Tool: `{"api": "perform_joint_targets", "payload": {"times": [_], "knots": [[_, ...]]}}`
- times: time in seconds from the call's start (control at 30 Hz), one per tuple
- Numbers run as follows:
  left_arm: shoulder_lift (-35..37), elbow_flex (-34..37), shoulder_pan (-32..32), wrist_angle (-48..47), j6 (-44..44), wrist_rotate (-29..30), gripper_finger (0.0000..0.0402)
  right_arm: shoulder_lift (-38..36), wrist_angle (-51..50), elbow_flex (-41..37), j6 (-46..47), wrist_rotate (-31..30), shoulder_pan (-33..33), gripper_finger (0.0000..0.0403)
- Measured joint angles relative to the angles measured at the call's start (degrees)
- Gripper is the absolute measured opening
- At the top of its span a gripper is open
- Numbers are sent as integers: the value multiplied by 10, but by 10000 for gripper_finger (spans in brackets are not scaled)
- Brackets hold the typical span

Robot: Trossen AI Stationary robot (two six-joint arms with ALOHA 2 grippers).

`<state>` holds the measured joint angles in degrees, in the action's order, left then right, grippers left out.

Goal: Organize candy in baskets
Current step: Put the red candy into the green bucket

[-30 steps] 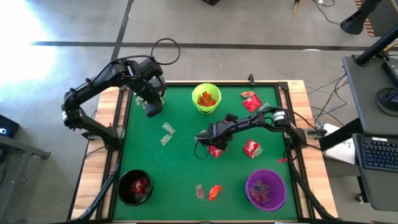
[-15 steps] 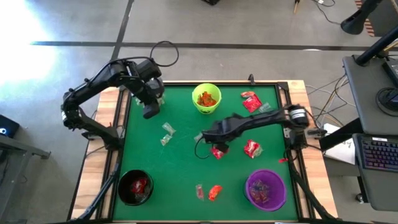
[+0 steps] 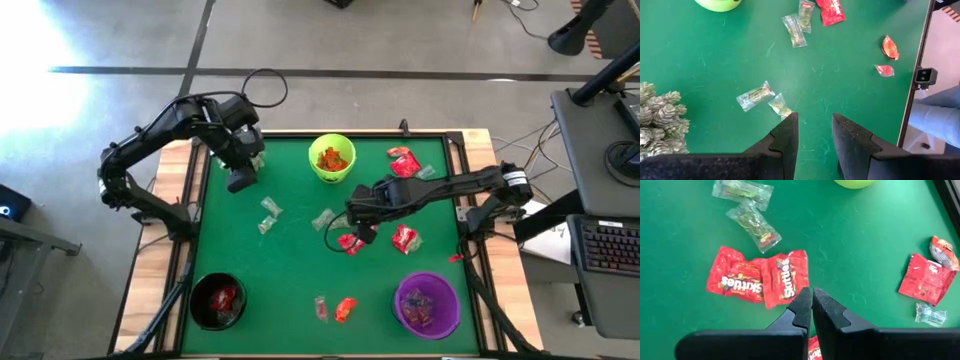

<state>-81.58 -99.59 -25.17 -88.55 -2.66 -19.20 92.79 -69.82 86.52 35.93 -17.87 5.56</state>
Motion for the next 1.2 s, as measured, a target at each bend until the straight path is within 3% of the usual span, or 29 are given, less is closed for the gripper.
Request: {"api": "perform_joint_targets", "payload": {"times": [0.33, 0.57, 0.8, 1.2], "knots": [[2, 0, 0, -2, 0, 0, 77, 24, 1, 0, -24, 4, 2, 16], [4, 0, 0, -15, -11, -1, 76, 55, 3, 0, -36, 25, 0, 75], [16, 0, 0, -15, -11, -1, 76, 103, 36, 0, -29, 90, -24, 137], [62, 0, 0, -15, -31, -14, 76, 148, 73, -3, -38, 215, -110, 141]]}}
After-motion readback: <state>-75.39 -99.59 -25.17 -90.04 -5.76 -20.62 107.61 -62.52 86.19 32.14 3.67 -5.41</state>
